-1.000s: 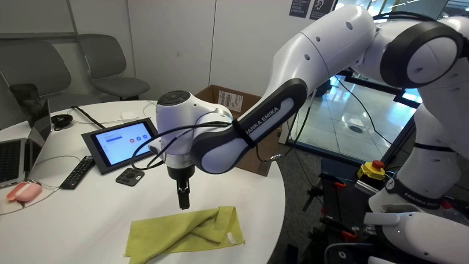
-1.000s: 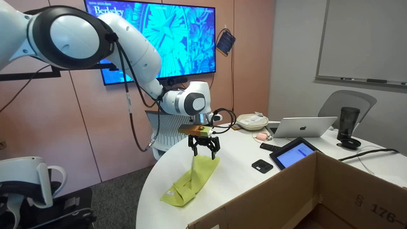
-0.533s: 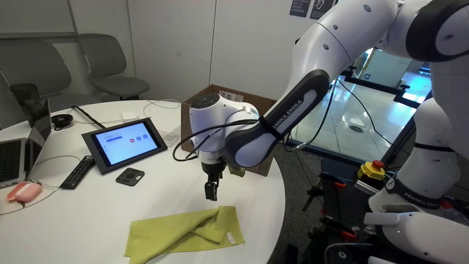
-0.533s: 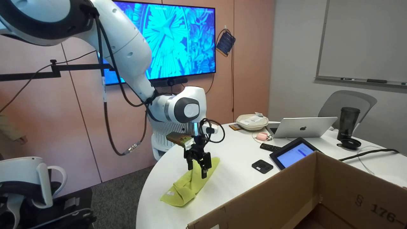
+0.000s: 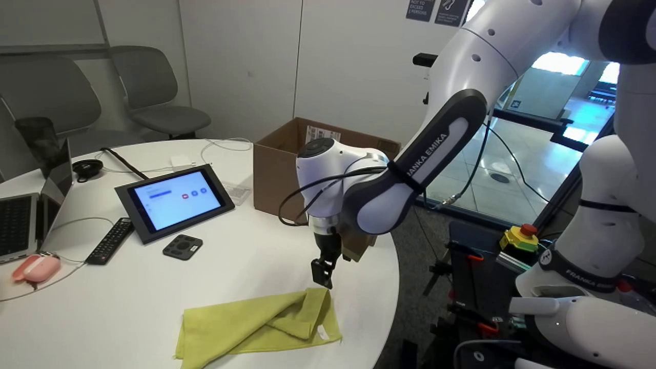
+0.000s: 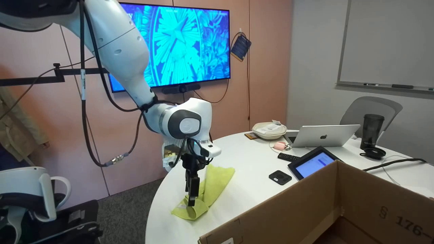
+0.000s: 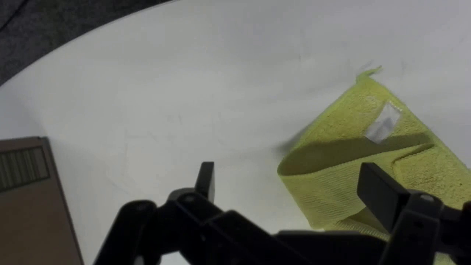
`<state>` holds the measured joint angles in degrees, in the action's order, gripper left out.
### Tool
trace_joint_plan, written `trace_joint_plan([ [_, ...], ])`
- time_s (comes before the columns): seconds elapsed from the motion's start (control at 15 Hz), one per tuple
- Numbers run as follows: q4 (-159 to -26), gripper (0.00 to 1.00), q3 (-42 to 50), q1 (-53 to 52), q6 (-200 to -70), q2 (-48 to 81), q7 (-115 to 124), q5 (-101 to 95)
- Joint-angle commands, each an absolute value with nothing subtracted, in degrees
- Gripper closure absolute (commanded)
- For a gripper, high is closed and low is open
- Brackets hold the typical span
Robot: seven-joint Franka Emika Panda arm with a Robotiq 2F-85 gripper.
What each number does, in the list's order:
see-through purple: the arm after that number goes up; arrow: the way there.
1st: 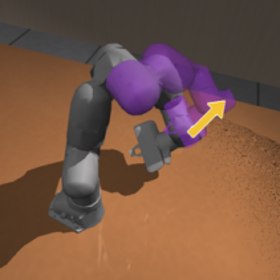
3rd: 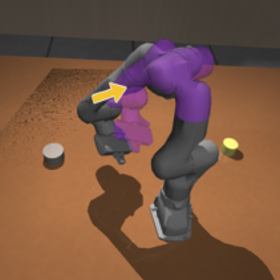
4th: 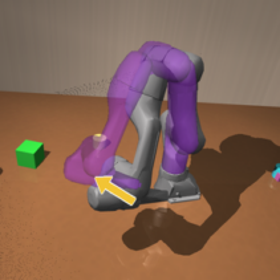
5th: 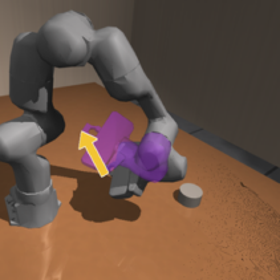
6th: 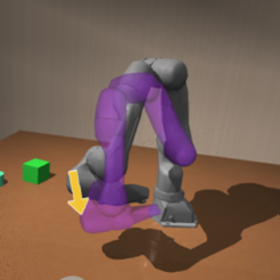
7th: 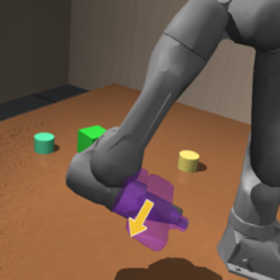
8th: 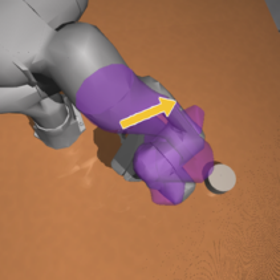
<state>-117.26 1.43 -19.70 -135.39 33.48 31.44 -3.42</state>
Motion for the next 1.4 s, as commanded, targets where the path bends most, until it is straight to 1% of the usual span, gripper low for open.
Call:
trace_joint_plan([
  [0.0,-119.5,0.00,0.2,-19.7,-135.8,32.0,39.6,1.7],
  [0.47,-121.5,0.00,-2.6,-18.1,-143.1,35.0,50.0,13.7],
  [0.8,-118.1,0.00,-5.3,-16.0,-148.9,40.7,52.4,22.1],
  [1.33,-116.3,0.00,-4.6,-14.9,-151.6,45.3,53.2,22.9],
])
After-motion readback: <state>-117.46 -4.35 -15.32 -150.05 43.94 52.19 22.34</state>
